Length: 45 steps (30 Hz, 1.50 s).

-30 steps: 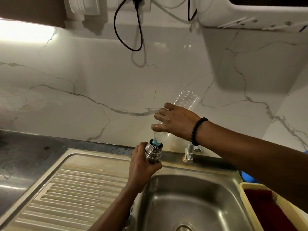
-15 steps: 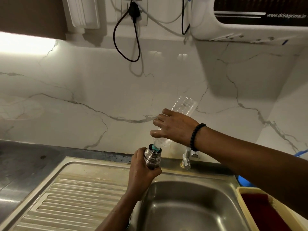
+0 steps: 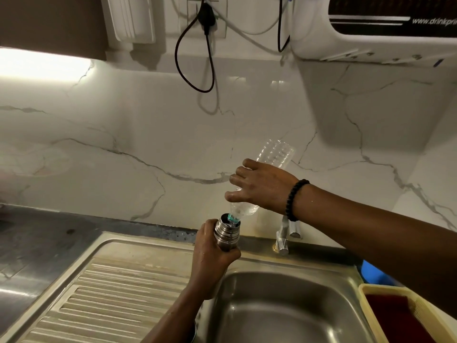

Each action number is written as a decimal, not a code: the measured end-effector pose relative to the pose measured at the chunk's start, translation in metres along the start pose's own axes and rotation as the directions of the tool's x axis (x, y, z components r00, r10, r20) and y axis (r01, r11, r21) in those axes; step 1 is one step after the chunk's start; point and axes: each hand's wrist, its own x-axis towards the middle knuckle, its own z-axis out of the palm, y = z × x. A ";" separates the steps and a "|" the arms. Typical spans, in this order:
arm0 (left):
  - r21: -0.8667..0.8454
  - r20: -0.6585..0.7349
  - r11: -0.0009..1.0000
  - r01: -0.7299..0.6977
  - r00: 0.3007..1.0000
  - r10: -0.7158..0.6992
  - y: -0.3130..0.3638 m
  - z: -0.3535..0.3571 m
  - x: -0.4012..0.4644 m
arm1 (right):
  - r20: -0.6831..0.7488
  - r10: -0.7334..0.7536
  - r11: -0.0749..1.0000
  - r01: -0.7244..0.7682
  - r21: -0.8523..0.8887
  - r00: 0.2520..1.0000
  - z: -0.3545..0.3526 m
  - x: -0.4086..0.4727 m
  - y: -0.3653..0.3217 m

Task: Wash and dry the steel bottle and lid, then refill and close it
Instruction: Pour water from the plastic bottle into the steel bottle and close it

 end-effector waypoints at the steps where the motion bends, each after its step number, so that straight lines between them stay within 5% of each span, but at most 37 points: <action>1: 0.001 -0.001 1.000 0.001 1.000 -0.001 0.000 0.000 0.000 | 0.000 0.004 1.000 -0.004 0.006 1.000 -0.001 0.000 0.001; 12: 0.008 -0.055 1.000 -0.012 0.998 0.012 -0.010 -0.004 0.002 | -0.035 0.050 0.998 -0.048 0.047 0.998 0.003 0.006 -0.006; 19: 0.000 -0.118 1.000 0.000 0.993 0.000 -0.017 -0.014 0.007 | 0.150 0.303 0.882 -0.336 0.330 0.941 0.006 0.007 -0.035; 21: 0.002 -0.132 1.000 0.022 0.991 -0.022 -0.023 -0.018 0.009 | 0.232 0.372 0.750 -0.439 0.494 0.899 0.014 0.012 -0.047; 23: 0.009 -0.148 0.999 0.045 0.988 -0.043 -0.029 -0.023 0.011 | 0.300 0.453 0.510 -0.520 0.685 0.839 0.021 0.017 -0.061; 27: 0.007 -0.177 0.996 0.084 0.981 -0.081 -0.042 -0.033 0.012 | 0.491 0.525 -0.263 -0.417 0.870 0.695 0.037 0.027 -0.108; 29: -0.010 -0.202 0.993 0.114 0.973 -0.113 -0.050 -0.038 0.010 | 0.559 0.520 -0.504 -0.296 0.811 0.646 0.044 0.032 -0.137; 34: -0.016 -0.225 0.988 0.155 0.962 -0.154 -0.062 -0.051 0.003 | 0.619 0.541 -0.631 -0.211 0.746 0.570 0.059 0.038 -0.189; 45: -0.109 -0.151 0.959 0.262 0.949 -0.277 -0.086 -0.074 0.005 | 0.640 0.470 -0.672 -0.224 0.706 0.608 0.072 0.030 -0.193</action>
